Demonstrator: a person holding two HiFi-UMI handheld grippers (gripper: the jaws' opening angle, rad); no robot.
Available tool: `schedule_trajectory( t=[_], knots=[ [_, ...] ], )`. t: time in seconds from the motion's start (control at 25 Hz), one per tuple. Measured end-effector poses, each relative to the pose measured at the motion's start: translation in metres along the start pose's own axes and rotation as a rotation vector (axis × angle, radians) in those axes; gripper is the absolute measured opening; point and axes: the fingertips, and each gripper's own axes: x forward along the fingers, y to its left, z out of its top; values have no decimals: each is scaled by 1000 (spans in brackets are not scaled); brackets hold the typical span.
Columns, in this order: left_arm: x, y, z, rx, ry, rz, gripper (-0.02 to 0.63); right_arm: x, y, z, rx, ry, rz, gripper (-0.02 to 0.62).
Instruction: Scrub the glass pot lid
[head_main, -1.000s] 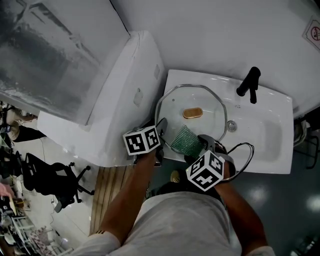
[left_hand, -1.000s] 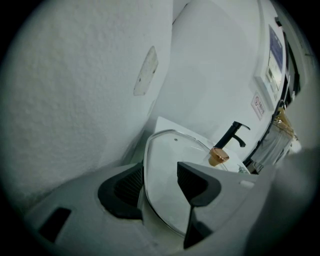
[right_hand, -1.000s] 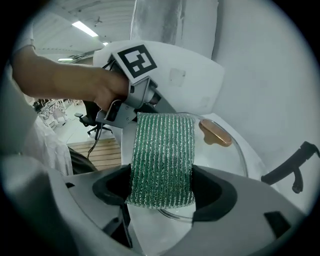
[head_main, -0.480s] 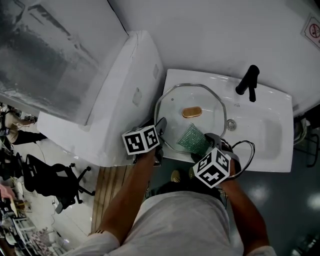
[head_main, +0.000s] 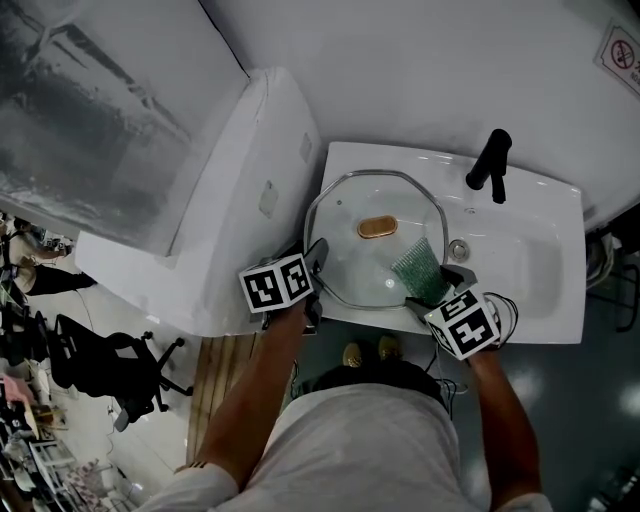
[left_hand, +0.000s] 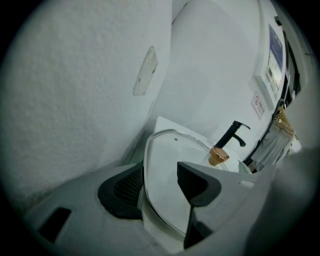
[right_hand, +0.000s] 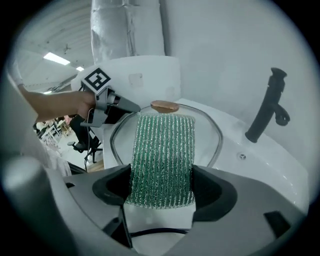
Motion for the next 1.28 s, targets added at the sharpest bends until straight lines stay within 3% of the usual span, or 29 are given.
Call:
schedule_trajectory(
  t=[0.36, 0.56, 0.84, 1.04, 1.28],
  knots=[
    [0, 0, 0, -2, -1, 0, 225, -3, -18, -11, 217, -82, 81, 348],
    [0, -2, 0, 12, 4, -13, 227, -12, -22, -1, 236, -121, 94, 348],
    [-14, -10, 5, 102, -8, 1, 235, -32, -26, 24, 204, -176, 85, 348],
    [-36, -30, 24, 193, -88, -10, 235, -48, -25, 51, 174, -242, 79, 348],
    [-66, -74, 58, 292, -246, -86, 235, -69, -21, 88, 136, -350, 77, 348]
  ],
)
